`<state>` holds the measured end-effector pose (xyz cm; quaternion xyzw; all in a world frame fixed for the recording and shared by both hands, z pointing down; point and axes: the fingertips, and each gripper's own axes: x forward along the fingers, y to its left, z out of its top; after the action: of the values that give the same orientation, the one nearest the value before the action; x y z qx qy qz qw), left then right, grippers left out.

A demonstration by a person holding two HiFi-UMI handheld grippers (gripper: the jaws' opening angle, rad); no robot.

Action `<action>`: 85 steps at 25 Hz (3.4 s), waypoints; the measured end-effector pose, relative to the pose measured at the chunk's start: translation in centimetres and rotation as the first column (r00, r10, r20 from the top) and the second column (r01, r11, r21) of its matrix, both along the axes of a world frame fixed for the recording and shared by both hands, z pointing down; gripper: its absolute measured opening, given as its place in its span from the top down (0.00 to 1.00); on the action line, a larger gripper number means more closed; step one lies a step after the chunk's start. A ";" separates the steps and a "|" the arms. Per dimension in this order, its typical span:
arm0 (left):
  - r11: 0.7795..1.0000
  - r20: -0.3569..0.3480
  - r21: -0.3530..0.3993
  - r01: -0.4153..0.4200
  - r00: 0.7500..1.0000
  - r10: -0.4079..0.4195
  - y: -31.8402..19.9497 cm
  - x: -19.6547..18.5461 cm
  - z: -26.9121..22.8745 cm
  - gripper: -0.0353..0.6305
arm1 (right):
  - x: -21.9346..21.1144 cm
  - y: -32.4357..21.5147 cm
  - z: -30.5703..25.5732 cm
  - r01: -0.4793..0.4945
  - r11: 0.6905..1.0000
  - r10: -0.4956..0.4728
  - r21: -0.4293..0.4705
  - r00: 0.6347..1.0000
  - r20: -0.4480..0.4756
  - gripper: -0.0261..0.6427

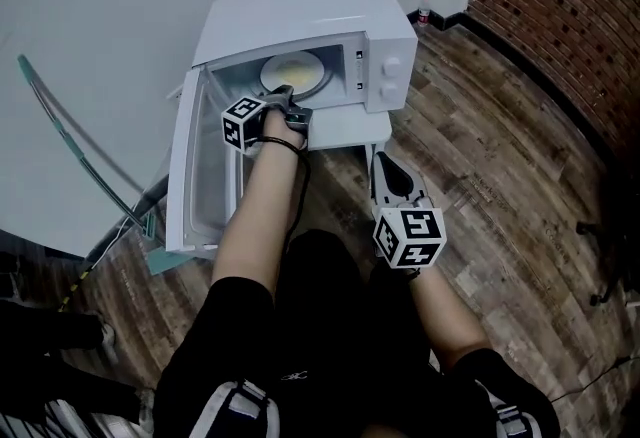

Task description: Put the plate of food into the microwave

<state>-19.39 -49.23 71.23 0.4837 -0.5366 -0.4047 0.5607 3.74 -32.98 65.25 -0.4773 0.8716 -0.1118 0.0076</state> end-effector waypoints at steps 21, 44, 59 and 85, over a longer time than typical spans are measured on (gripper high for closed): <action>0.935 0.794 -0.355 -0.020 0.522 0.313 -3.8 -3.0 1.7 0.77 | 3.1 1.7 4.5 0.017 0.994 -0.008 -0.112 0.997 0.075 0.94; 0.976 0.976 -0.218 0.002 0.027 0.218 -3.8 -2.4 -3.6 0.75 | 3.0 2.1 6.4 0.026 0.987 -0.014 -0.159 0.997 0.075 0.94; 0.965 0.988 -0.092 -0.244 0.098 0.119 17.0 8.1 -7.0 0.95 | -3.6 -1.2 0.2 0.108 0.994 -0.108 0.005 0.993 0.046 0.94; 0.924 0.966 -0.003 -0.382 0.238 0.102 18.6 6.7 -54.4 0.95 | -9.9 -1.1 -49.4 0.177 0.982 -0.179 0.068 0.983 0.032 0.94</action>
<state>-12.72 -30.58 16.81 0.7673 -0.6296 -0.0018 0.1220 -6.18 -34.06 15.85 -0.3947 0.9137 -0.0925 0.0295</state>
